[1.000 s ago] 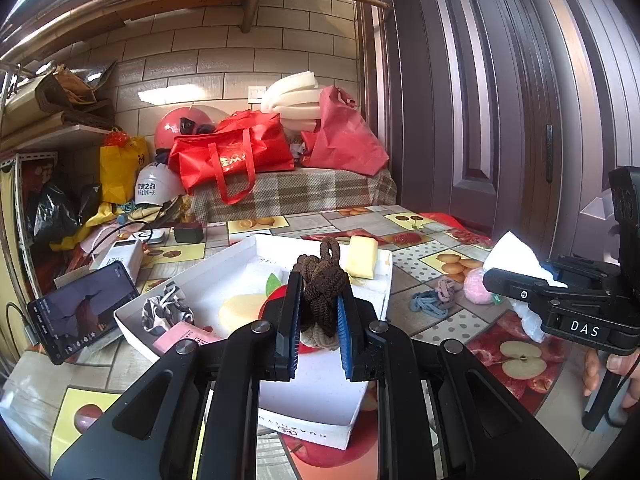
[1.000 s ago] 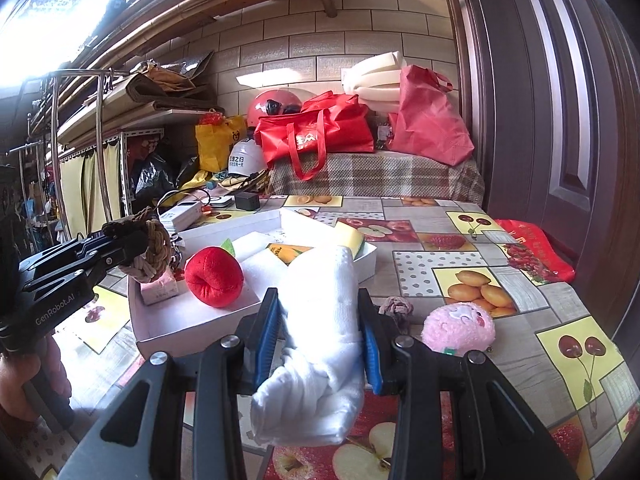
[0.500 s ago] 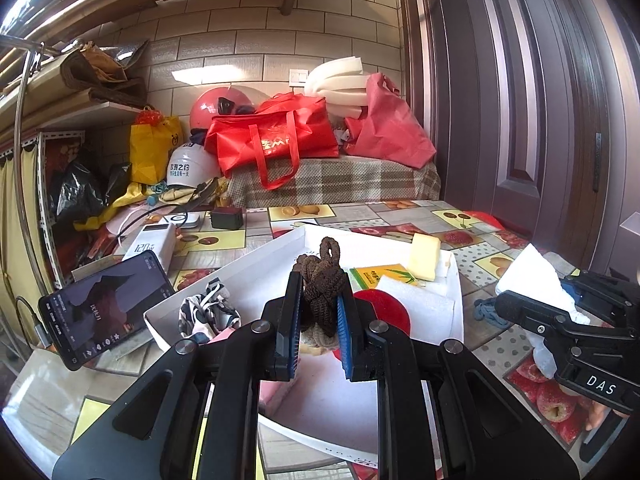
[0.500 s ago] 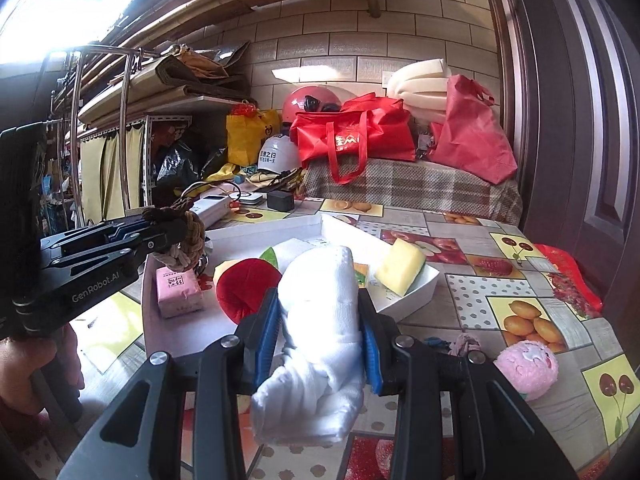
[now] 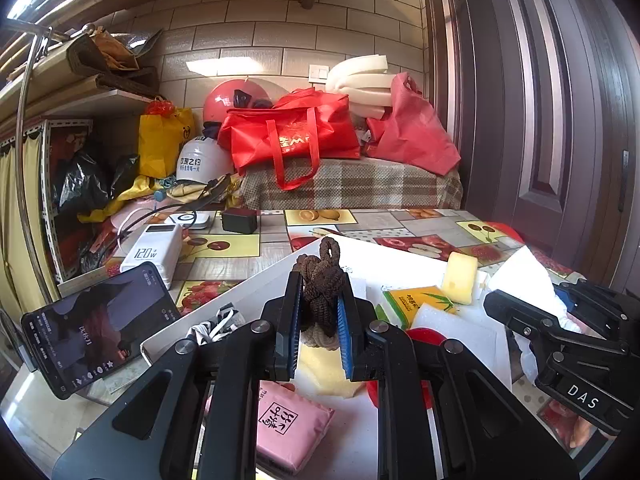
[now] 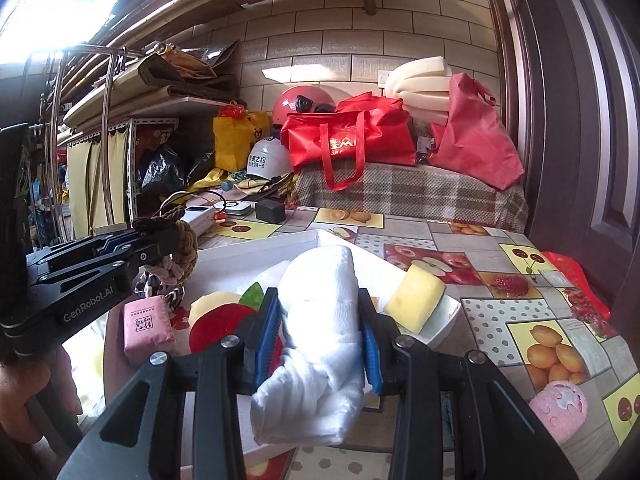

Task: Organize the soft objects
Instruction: 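Carry the rope toy over the tray with the left gripper while the right gripper carries the sock, then open the left gripper to drop the rope toy in the tray while the right gripper releases the sock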

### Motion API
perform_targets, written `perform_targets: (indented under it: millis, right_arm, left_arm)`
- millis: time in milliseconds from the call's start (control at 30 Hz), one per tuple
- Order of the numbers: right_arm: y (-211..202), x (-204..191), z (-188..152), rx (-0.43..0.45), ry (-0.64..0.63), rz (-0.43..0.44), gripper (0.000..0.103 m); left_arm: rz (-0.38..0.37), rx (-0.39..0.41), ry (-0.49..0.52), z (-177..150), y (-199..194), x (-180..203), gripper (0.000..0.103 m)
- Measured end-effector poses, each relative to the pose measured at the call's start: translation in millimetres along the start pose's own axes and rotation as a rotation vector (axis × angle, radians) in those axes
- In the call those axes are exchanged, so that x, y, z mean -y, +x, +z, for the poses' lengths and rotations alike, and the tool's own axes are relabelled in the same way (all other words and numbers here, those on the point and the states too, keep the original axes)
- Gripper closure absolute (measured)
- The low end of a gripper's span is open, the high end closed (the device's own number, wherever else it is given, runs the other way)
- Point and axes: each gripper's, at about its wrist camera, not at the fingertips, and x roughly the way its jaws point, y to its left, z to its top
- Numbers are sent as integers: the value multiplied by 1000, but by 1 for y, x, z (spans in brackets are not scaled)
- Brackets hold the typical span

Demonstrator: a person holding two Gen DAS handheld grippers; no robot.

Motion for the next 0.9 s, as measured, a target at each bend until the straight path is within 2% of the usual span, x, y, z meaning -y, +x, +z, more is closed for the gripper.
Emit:
perform_targets:
  millis: [400,667,900]
  right_arm:
    - [46,8,14,-47,59,13,66]
    - [52,-6,17,-55,-10,29,66]
    - [55,-3,19,-57,-2,27,64]
  left_arm:
    - [-27,-2,-29,8,19,-11,88]
    - [-34,-26,-1,10,30,-3,88]
    - [-22,-21,12,11,30,0,88]
